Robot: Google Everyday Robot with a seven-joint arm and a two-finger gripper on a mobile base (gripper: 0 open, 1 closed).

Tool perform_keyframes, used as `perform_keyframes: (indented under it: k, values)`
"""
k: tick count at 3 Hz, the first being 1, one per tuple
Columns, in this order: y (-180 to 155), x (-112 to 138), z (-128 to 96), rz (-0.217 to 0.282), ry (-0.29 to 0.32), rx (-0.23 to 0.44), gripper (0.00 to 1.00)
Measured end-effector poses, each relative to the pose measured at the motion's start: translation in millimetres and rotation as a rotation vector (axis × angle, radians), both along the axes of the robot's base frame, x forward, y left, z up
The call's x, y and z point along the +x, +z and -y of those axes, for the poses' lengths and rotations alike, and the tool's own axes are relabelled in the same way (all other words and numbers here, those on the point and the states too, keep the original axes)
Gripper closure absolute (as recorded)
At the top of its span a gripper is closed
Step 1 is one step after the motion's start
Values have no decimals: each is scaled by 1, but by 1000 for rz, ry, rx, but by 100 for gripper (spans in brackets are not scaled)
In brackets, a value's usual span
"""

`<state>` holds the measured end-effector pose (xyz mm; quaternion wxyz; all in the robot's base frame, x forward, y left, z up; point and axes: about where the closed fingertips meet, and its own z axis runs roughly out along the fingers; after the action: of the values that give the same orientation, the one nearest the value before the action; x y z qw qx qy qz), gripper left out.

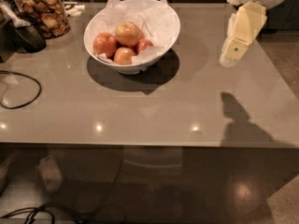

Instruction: Pick apple from white bowl

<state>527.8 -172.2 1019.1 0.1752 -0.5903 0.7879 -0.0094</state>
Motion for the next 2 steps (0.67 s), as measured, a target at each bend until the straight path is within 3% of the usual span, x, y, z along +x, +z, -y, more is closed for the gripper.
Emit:
perform_keyframes:
  k: [2]
  values:
    - [16, 17, -12, 76, -6, 73, 0]
